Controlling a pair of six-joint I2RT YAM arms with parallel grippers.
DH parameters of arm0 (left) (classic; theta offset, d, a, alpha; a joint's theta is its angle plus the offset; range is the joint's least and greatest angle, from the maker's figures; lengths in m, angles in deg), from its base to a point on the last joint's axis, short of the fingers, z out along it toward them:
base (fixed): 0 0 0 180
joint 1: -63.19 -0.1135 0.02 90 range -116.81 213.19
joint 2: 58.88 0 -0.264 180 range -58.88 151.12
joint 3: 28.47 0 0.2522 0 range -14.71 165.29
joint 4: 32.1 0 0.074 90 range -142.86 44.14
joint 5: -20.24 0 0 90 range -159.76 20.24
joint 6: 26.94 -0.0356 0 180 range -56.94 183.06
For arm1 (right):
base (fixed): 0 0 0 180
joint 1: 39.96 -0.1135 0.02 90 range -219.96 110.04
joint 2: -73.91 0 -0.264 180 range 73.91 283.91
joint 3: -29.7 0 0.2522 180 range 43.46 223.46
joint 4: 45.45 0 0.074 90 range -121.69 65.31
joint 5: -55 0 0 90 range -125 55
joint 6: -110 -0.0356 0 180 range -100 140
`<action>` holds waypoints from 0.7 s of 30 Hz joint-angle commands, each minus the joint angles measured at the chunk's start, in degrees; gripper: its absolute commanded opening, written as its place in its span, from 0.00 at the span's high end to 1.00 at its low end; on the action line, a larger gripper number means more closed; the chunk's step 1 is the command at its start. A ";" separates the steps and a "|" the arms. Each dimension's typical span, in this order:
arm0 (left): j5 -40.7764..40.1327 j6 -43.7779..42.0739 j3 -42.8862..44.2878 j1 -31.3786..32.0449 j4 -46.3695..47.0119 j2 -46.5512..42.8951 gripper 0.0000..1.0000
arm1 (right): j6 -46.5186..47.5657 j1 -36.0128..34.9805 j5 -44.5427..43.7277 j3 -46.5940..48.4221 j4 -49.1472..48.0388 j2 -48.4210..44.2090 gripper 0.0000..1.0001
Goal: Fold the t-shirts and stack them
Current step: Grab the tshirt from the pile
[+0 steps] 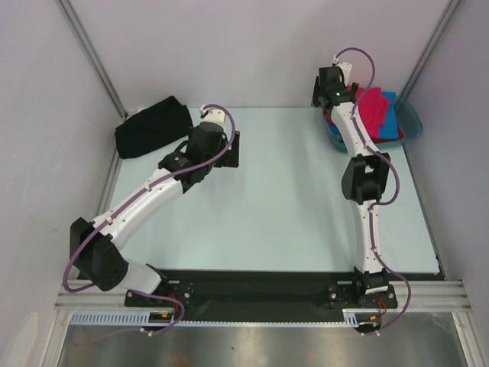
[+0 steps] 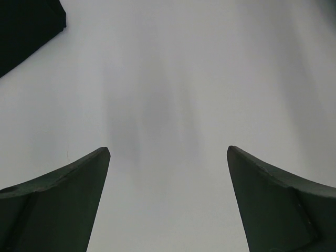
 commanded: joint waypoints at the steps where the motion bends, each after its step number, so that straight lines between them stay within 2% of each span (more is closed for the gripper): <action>1: 0.42 0.73 1.85 0.18 0.10 1.42 0.00 | 2.84 1.19 -0.98 9.35 0.29 5.60 0.00; 5: 0.60 1.00 3.17 0.18 -1.57 4.94 0.00 | 4.69 1.98 -4.13 7.17 -7.27 8.85 0.00; 9: 1.04 0.91 4.05 0.18 -2.37 6.87 0.00 | 5.04 3.47 -5.90 6.29 -8.77 10.53 0.00; 12: 1.83 0.91 4.49 0.18 -2.19 7.75 0.00 | 5.83 4.17 -6.78 4.71 -10.09 10.71 0.20; 13: 2.09 0.91 4.75 0.18 -2.28 7.85 0.00 | 6.18 4.26 -6.78 4.36 -10.35 10.36 0.46; 16: 2.27 0.91 4.84 0.18 -2.37 8.55 0.00 | 6.36 4.26 -7.22 2.42 -11.14 8.53 1.00; 19: 2.27 1.00 5.19 0.18 -2.89 8.90 0.00 | 6.27 3.91 -6.08 -3.19 -13.85 3.10 1.00; 21: 2.54 1.17 5.11 0.18 -2.89 8.81 0.00 | 6.89 2.95 -5.38 -10.11 -16.32 -1.04 1.00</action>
